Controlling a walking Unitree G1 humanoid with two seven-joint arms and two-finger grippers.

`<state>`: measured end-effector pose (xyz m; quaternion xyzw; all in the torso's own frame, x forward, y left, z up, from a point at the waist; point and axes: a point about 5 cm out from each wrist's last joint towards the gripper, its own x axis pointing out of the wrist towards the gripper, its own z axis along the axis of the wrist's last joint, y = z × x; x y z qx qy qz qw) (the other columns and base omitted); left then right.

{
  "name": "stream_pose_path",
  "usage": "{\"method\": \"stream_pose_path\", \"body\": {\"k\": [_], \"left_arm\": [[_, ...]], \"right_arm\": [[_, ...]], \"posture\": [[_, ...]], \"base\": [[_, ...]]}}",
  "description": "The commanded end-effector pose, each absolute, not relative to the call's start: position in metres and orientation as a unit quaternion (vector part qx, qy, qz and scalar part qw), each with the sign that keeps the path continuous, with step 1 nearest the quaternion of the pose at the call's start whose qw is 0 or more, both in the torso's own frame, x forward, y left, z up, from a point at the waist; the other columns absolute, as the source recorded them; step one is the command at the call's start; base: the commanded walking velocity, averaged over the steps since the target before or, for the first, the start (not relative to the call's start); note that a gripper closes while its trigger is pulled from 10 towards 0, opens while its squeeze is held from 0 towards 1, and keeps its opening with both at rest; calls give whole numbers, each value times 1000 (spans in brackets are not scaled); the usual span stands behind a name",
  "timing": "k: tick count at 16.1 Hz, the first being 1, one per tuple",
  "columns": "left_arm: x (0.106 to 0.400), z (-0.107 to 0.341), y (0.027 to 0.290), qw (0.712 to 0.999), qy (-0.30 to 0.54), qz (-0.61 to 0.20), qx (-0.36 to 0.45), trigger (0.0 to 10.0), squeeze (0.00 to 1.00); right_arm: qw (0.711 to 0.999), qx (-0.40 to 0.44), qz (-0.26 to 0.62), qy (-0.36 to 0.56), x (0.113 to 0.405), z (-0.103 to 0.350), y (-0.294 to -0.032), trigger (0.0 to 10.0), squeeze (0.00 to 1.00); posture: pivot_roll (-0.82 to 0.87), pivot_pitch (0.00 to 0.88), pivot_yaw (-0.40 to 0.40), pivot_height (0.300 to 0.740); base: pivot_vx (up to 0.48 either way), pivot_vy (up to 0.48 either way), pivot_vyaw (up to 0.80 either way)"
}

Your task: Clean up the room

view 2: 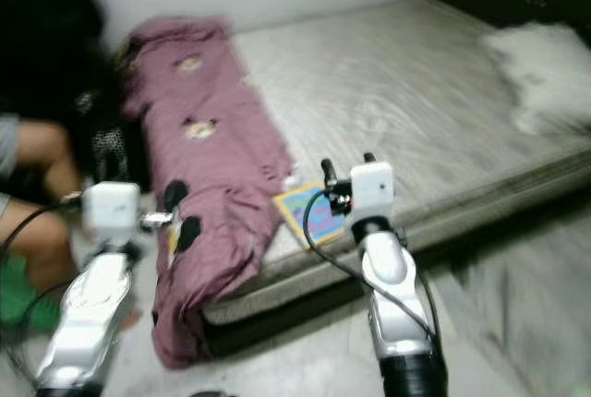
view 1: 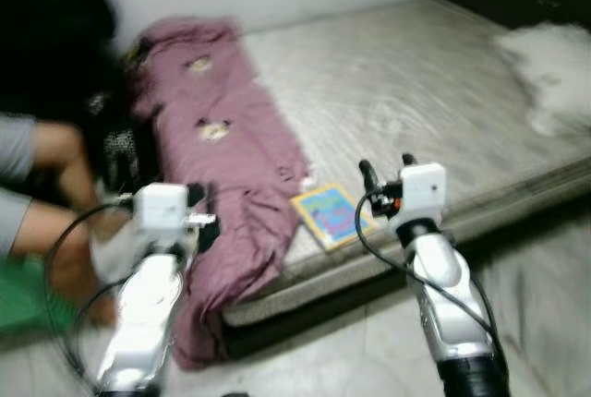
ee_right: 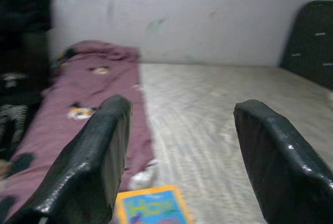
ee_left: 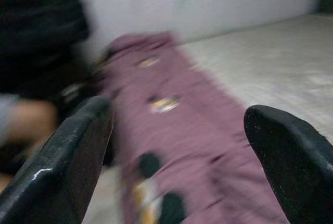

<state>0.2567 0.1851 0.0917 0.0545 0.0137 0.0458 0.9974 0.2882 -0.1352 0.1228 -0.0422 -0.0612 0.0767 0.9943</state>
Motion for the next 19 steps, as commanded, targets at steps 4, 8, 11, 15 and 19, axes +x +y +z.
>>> {"method": "stream_pose_path", "body": {"k": [4,8,11,15,19], "left_arm": [[261,99,177,998,5,29,52,10000,0],[272,110,166,999,-18,-17,42,10000,0],[272,110,165,999,-18,-22,43,10000,0],[272,110,162,998,-20,-32,41,10000,0],[273,110,162,998,-20,-33,41,10000,0]], "right_arm": [[995,-37,73,-49,278,117,-135,10000,0],[995,-18,77,-55,282,122,-132,10000,0],[995,-19,74,-59,283,124,-136,10000,0],[995,-18,81,-62,285,125,-133,10000,0],[994,-17,82,-64,286,126,-132,10000,0]], "posture": [[-18,0,49,740],[-22,0,50,740],[-23,0,49,740],[-20,0,47,740],[-17,0,48,740]], "base": [[0,0,800],[0,0,400],[292,0,0],[415,0,0],[480,0,0]]}}
